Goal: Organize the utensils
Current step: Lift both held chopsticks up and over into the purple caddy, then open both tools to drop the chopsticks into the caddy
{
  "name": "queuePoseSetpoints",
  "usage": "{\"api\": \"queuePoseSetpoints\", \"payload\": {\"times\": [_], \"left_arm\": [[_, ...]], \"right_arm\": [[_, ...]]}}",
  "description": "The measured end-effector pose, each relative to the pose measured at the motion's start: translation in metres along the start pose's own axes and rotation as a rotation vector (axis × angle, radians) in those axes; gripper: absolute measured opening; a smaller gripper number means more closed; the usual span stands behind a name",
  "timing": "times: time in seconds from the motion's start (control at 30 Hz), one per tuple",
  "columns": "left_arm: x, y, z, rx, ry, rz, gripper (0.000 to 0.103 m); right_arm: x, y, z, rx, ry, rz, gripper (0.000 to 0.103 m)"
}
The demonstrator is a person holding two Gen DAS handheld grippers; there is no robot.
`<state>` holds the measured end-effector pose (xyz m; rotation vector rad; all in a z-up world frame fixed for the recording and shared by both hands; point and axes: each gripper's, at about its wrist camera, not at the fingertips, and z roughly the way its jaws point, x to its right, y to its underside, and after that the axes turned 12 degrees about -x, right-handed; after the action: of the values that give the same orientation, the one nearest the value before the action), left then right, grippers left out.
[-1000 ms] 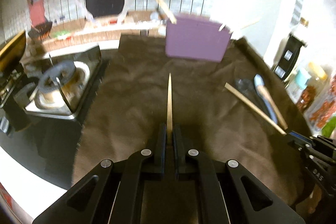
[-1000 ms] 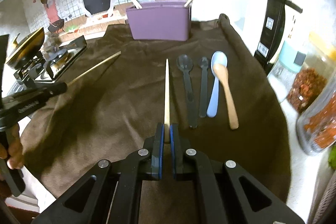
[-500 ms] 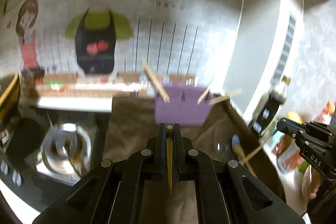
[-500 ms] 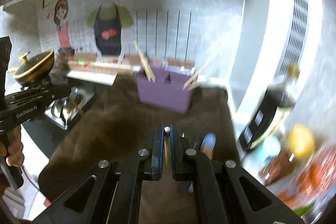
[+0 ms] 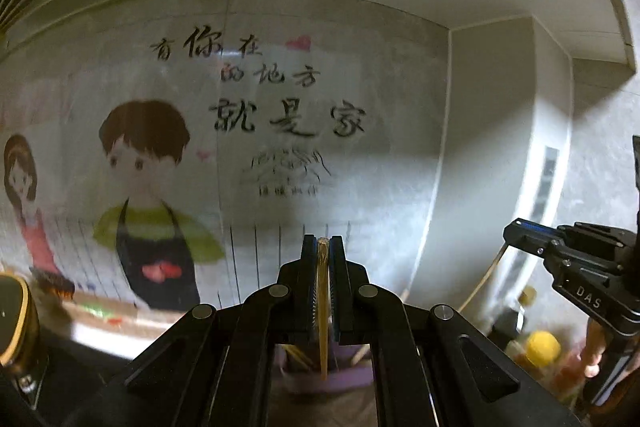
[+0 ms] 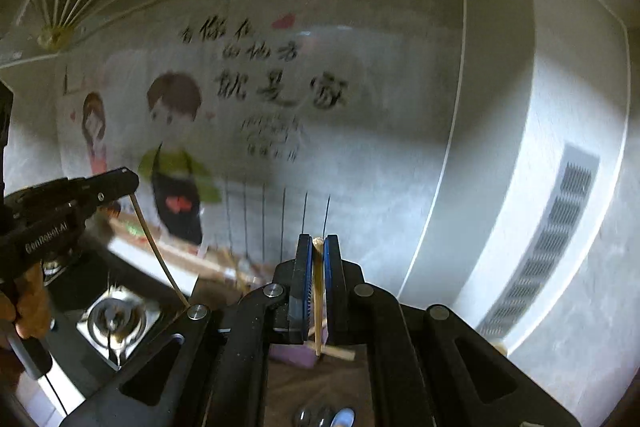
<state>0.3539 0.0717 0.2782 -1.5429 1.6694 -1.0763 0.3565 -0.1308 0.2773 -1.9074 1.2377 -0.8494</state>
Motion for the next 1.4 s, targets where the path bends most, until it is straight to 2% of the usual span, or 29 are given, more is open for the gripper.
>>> {"api": "queuePoseSetpoints", "payload": {"times": [0.07,0.2,0.27,0.43,0.6,0.87,1.07,1.17,1.27,1.4], "left_arm": [[-0.003,-0.007,0.016,-0.004,0.002,-0.016,0.006],[-0.012,-0.008,0.065,-0.062,0.018,-0.050,0.006],[-0.018,-0.001,0.096,-0.108,-0.005,-0.061,0.006],[-0.032,0.024,0.153,-0.196,-0.023,-0.103,0.006],[-0.040,0.045,0.194,-0.262,-0.032,-0.133,0.006],[-0.047,0.078,0.236,-0.363,-0.034,-0.155,0.006],[-0.043,0.095,0.247,-0.426,0.014,-0.177,0.009],[-0.039,0.093,0.240,-0.414,0.021,-0.181,0.015],[-0.036,0.086,0.219,-0.364,0.026,-0.188,0.023],[-0.027,0.080,0.185,-0.314,0.016,-0.167,0.026]], "right_arm": [[0.004,-0.011,0.015,-0.001,-0.010,0.005,0.004],[0.012,-0.019,0.059,-0.036,-0.049,0.027,0.005],[0.013,-0.015,0.086,-0.079,-0.079,0.036,0.004],[0.002,0.003,0.154,-0.184,-0.050,0.017,0.005],[-0.004,0.020,0.202,-0.269,-0.073,0.030,0.005],[-0.004,0.037,0.230,-0.364,-0.111,0.057,0.005],[0.001,0.050,0.245,-0.443,-0.127,0.073,0.005],[0.005,0.057,0.250,-0.481,-0.156,0.087,0.009],[0.007,0.059,0.240,-0.458,-0.146,0.078,0.023],[0.009,0.058,0.204,-0.376,-0.080,0.051,0.024]]}}
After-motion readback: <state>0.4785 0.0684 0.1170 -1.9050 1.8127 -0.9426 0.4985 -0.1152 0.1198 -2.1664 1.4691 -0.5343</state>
